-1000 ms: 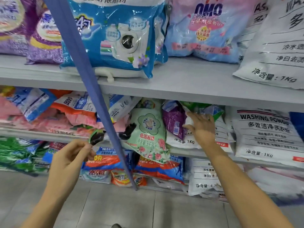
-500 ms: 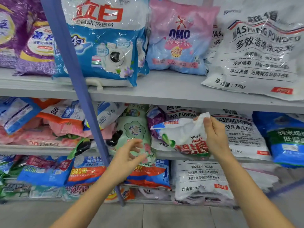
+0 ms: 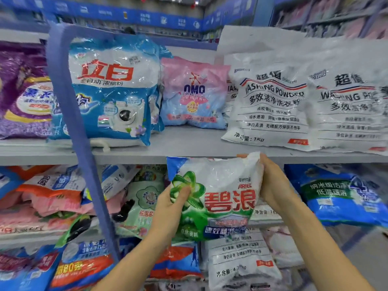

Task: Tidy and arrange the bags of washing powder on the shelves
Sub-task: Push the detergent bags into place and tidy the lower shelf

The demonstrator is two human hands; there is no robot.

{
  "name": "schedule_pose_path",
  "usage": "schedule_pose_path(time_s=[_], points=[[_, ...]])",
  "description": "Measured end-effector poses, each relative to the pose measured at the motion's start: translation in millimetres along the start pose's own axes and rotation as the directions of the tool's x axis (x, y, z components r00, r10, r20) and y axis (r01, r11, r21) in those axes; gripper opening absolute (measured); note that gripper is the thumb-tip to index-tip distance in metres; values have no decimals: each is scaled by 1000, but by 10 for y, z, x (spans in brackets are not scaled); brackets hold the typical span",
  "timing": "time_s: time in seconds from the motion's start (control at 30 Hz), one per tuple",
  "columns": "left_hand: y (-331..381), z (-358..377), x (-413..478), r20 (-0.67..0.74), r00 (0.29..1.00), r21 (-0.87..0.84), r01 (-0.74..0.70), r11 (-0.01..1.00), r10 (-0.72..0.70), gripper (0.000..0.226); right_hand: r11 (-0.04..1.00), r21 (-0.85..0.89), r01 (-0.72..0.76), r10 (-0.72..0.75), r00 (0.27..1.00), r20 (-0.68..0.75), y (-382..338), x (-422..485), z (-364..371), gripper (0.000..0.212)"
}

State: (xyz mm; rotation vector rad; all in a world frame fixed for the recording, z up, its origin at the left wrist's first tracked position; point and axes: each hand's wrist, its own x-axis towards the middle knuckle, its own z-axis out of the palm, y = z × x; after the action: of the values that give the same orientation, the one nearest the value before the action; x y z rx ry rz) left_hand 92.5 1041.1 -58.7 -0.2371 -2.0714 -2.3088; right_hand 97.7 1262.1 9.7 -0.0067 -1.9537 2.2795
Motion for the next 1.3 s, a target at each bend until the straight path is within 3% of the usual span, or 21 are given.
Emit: schedule_pose_path(time_s=[0.1, 0.17, 0.27, 0.37, 0.43, 0.5, 0.6, 0.67, 0.8, 0.87, 0.93, 1.0, 1.1, 1.13, 1.23, 1.3], points=[[177, -61, 76, -40, 998, -12, -54, 998, 53, 38, 994, -94, 63, -52, 992, 113, -89, 25, 18, 37], [316, -141, 97, -23, 991, 32, -132, 991, 133, 37, 980, -147, 134, -120, 988, 101, -137, 71, 61, 34], [574, -269, 140, 35, 958, 133, -288, 948, 286, 23, 982, -65, 178, -173, 982, 78, -193, 170, 99, 17], [850, -454, 214, 54, 909, 256, -413, 874, 414, 23, 970, -90, 226, -210, 964, 162, -187, 270, 164, 10], [1016, -594, 254, 73, 872, 346, -477, 808, 484, 21, 954, -127, 273, -248, 952, 179, -168, 333, 295, 33], [1150, -749, 284, 68, 852, 406, -498, 766, 519, 20, 946, -110, 304, -284, 944, 166, -161, 402, 468, 51], [1289, -1012, 287, 26, 848, 456, -481, 749, 529, 22, 917, -32, 397, -387, 908, 163, -194, 474, 794, 26], [1331, -1191, 257, -21, 853, 471, -452, 758, 521, 24, 882, -40, 470, -462, 877, 130, -216, 511, 1001, 21], [1367, -1563, 128, -174, 846, 472, -377, 797, 503, 28, 697, -201, 688, -682, 723, 106, -319, 478, 1585, 34], [1396, -1788, -33, -251, 805, 468, -385, 795, 538, 37, 567, -303, 766, -783, 615, 90, -362, 426, 1956, 28], [1450, -2047, -232, -251, 755, 536, -413, 737, 605, 52, 424, -424, 800, -868, 492, 61, -379, 350, 2323, 30], [1533, -2366, -381, -228, 729, 576, -433, 694, 645, 50, 364, -441, 821, -904, 424, 44, -388, 254, 2667, 38], [1622, -2866, -447, -291, 731, 595, -367, 715, 617, 70, 248, -463, 851, -942, 323, 88, -402, 142, 3202, 33], [1636, -3028, -466, -309, 741, 598, -336, 728, 596, 77, 235, -479, 846, -940, 324, 110, -405, 129, 3390, 31], [1655, -3529, -547, -360, 749, 554, -308, 773, 556, 67, 263, -515, 816, -901, 399, 173, -374, 88, 3926, 27], [1672, -3852, -593, -399, 760, 508, -282, 814, 513, 71, 371, -448, 813, -849, 492, 191, -368, 38, 4258, 23]])
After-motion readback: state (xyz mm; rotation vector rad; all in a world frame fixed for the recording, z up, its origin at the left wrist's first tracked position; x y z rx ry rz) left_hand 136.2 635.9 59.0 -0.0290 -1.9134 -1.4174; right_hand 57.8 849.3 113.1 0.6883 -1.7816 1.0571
